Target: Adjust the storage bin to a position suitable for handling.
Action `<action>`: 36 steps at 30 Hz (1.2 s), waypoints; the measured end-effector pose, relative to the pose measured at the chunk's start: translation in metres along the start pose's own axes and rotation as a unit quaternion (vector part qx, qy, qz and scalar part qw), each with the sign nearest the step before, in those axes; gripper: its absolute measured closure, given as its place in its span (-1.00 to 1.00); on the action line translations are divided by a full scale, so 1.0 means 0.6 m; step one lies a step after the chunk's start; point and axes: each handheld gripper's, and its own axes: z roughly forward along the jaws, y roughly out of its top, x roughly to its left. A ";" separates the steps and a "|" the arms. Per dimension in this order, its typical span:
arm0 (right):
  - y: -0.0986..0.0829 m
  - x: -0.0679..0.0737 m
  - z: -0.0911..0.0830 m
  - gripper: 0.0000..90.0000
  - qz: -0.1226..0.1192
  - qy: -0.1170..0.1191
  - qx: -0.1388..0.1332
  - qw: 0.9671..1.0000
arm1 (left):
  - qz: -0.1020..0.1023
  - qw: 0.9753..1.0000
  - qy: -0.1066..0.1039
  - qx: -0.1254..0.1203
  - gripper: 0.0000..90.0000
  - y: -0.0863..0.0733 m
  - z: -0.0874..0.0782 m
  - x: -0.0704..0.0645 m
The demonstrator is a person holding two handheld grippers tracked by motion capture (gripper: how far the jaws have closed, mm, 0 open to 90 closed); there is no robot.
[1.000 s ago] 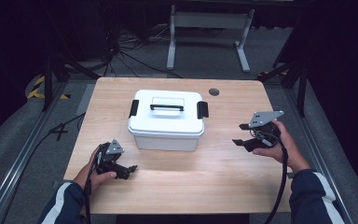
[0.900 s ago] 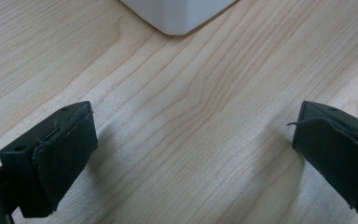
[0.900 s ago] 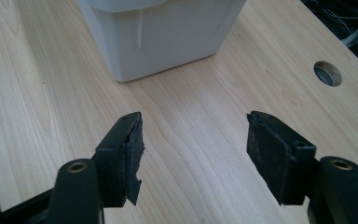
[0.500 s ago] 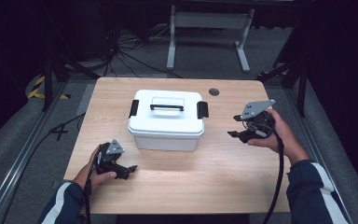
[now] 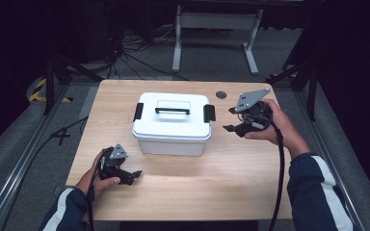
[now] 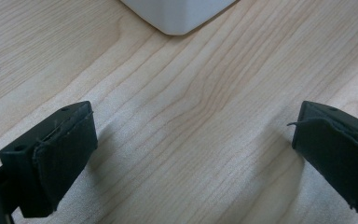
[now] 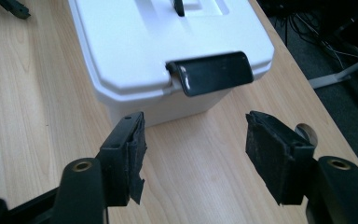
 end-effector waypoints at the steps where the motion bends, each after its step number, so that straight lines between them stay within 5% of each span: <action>1: 0.000 0.000 0.000 -0.15 0.000 0.000 0.000 1.000 | 0.000 1.000 0.000 0.000 -0.99 0.000 0.000 0.000; 15: 0.078 0.001 0.034 -0.14 -0.033 0.008 0.011 0.999 | 0.000 1.000 0.000 0.000 -0.99 0.000 0.000 0.000; 36: 0.153 0.005 0.097 -0.01 -0.074 0.022 0.028 0.997 | 0.000 1.000 0.000 0.000 -0.99 0.000 0.000 0.000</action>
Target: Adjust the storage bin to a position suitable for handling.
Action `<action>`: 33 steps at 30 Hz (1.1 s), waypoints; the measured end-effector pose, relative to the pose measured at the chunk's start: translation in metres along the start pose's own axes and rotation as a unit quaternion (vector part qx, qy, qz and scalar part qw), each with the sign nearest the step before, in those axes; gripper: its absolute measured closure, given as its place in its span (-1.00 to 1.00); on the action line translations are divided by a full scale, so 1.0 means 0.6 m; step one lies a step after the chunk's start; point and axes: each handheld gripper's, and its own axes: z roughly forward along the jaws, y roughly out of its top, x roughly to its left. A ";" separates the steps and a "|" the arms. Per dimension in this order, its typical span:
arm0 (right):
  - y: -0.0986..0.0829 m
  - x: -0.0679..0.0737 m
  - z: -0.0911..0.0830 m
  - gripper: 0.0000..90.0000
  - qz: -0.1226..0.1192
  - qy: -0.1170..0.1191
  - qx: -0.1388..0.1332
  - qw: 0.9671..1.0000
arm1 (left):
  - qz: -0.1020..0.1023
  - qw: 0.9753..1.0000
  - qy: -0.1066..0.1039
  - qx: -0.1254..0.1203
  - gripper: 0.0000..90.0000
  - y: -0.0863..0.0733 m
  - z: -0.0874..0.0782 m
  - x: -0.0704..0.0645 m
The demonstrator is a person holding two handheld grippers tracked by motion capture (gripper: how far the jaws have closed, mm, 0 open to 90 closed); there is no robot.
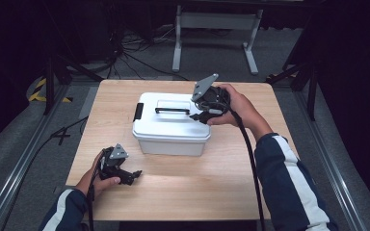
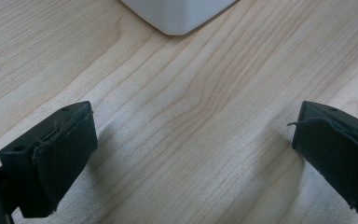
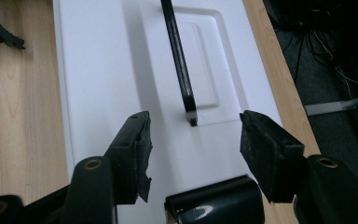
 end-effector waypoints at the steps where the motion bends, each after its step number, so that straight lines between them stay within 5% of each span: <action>1: 0.002 -0.001 0.003 -0.01 -0.005 -0.002 0.003 1.000 | 0.000 1.000 0.000 0.000 -0.99 0.000 0.000 0.000; 33: 0.055 -0.019 0.081 0.54 -0.042 0.021 0.047 0.998 | -0.014 1.000 0.010 0.000 -0.99 -0.004 -0.003 -0.005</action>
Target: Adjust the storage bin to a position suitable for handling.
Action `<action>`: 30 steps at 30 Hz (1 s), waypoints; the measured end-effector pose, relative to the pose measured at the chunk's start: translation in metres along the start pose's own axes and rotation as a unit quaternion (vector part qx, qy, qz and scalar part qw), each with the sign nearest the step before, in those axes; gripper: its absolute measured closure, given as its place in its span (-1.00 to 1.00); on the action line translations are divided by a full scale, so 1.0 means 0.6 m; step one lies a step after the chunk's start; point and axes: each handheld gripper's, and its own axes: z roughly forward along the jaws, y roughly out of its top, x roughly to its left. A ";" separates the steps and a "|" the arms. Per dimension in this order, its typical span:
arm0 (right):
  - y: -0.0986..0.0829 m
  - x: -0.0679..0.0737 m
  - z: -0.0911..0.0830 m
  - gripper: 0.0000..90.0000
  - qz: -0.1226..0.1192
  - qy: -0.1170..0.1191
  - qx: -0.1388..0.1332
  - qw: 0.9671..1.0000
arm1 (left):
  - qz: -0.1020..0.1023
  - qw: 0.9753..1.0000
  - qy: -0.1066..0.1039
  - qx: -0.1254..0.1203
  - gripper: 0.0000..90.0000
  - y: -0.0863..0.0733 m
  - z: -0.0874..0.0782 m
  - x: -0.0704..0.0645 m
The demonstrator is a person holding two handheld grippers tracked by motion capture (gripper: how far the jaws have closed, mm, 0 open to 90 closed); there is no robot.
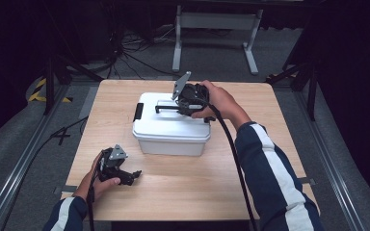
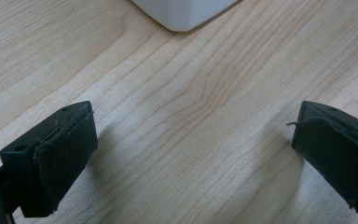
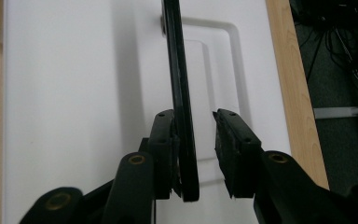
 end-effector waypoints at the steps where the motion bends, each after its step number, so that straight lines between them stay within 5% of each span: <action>1: 0.000 0.000 0.000 0.54 0.000 0.000 0.000 1.000 | 0.000 1.000 0.000 0.000 -0.99 0.000 0.000 0.000; 9: 0.017 0.014 -0.005 0.87 -0.036 0.003 0.006 0.999 | 0.001 1.000 0.004 -0.002 -0.99 -0.001 0.000 0.000; 30: 0.020 0.015 -0.016 0.88 -0.045 -0.003 -0.008 0.999 | 0.001 1.000 0.004 -0.003 -0.99 -0.001 -0.001 0.000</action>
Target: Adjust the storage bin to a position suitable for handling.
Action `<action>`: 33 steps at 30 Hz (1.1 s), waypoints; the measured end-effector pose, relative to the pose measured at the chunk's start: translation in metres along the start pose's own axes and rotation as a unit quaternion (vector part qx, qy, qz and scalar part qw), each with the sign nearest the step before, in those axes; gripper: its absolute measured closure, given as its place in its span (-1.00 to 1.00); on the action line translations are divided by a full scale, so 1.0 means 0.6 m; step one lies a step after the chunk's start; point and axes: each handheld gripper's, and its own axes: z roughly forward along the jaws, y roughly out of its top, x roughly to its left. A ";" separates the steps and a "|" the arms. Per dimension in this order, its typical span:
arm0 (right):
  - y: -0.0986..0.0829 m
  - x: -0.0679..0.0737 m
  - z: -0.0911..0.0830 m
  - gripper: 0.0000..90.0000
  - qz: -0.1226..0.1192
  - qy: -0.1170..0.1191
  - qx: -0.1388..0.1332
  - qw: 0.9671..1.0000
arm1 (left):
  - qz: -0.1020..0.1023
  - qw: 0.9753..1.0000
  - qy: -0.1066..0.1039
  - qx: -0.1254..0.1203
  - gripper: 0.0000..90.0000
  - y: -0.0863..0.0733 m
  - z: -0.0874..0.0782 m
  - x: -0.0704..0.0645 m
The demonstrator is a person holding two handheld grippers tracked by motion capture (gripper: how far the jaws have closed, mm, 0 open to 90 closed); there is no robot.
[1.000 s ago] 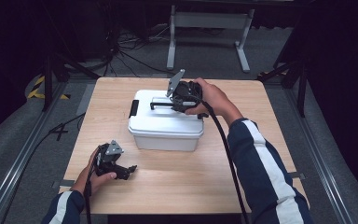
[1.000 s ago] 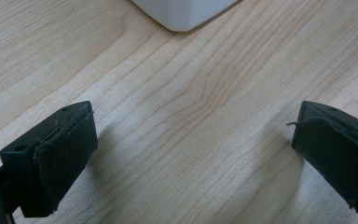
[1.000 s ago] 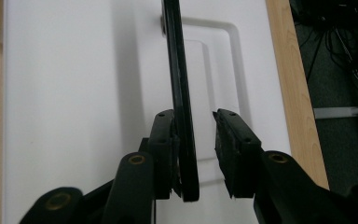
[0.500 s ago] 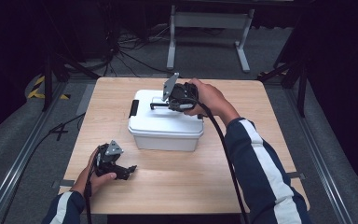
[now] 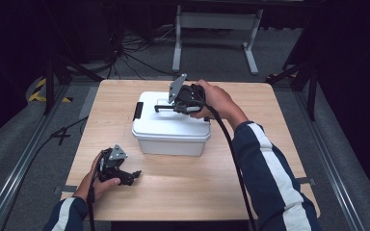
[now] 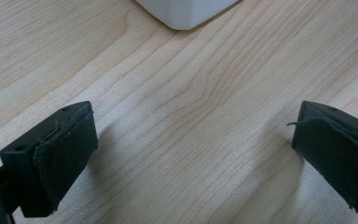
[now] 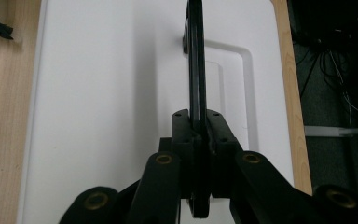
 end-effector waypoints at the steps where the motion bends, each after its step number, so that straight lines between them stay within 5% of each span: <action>1: 0.000 -0.001 -0.001 0.88 -0.005 -0.002 -0.005 1.000 | -0.001 1.000 -0.001 0.000 -0.99 0.000 0.000 0.000; 10: 0.002 -0.005 -0.022 0.88 -0.004 -0.004 -0.028 1.000 | 0.000 1.000 -0.001 0.000 -0.99 0.000 0.000 0.000; 17: -0.001 -0.003 -0.035 0.88 -0.001 -0.011 -0.022 1.000 | 0.000 1.000 0.001 0.000 -0.99 0.000 0.000 0.000; 33: -0.042 0.004 -0.083 0.88 0.005 -0.016 -0.047 0.999 | -0.001 1.000 0.001 0.000 -0.99 0.000 0.000 0.000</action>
